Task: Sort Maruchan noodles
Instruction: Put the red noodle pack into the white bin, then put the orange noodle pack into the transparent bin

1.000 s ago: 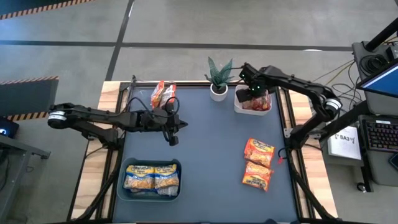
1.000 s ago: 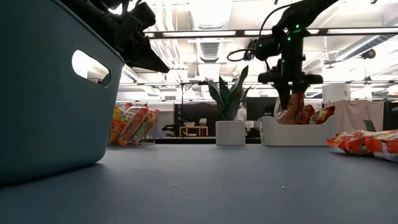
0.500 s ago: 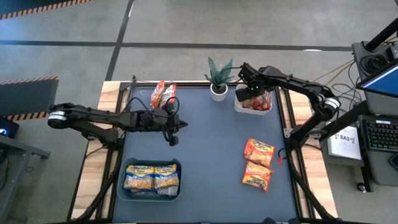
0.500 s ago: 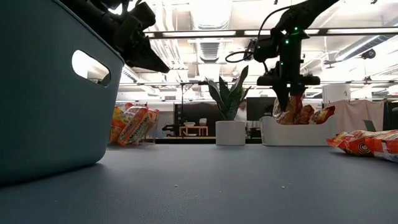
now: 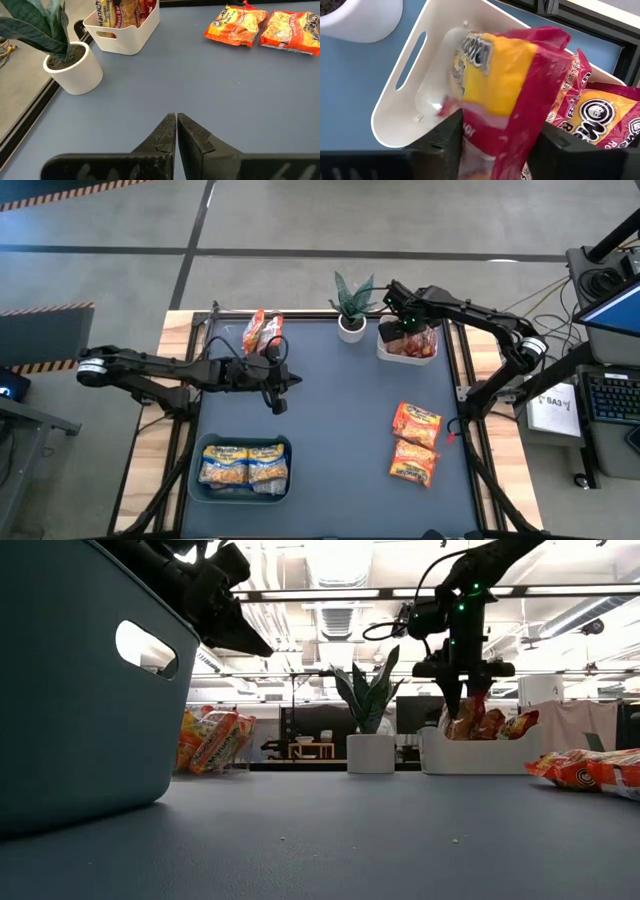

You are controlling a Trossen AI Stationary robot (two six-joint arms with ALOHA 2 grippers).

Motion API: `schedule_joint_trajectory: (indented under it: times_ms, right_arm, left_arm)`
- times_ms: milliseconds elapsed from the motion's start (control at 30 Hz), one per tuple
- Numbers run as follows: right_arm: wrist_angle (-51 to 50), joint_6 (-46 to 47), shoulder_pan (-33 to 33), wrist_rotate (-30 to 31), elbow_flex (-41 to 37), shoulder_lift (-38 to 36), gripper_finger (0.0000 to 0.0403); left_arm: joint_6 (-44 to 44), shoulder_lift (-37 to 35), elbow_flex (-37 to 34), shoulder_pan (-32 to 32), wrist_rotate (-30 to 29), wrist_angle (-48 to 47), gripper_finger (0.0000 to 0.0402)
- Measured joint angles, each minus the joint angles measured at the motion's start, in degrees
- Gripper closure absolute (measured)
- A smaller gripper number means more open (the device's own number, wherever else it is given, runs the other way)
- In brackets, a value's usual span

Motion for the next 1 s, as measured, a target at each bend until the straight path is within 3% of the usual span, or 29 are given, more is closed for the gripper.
schedule_joint_trajectory:
  times_ms: [233,600,800,1000]
  right_arm:
    - [0.1,0.4,0.0,0.0,0.6,0.0,0.0192]
    - [-7.8,0.1,1.5,0.0,11.4,-1.2,0.0188]
    - [-10.1,1.5,7.3,0.0,12.3,-5.8,0.0188]
    - [-10.0,7.1,18.2,-0.1,7.9,-11.7,0.0212]
  left_arm:
    - [0.0,0.0,-0.4,0.0,0.0,-0.1,0.0402]
    - [-0.7,0.0,-0.5,0.0,0.2,-0.1,0.0402]
    - [-1.8,0.0,-0.5,0.0,0.2,0.0,0.0402]
    - [-4.9,0.0,-0.5,0.0,0.2,1.9,0.0402]
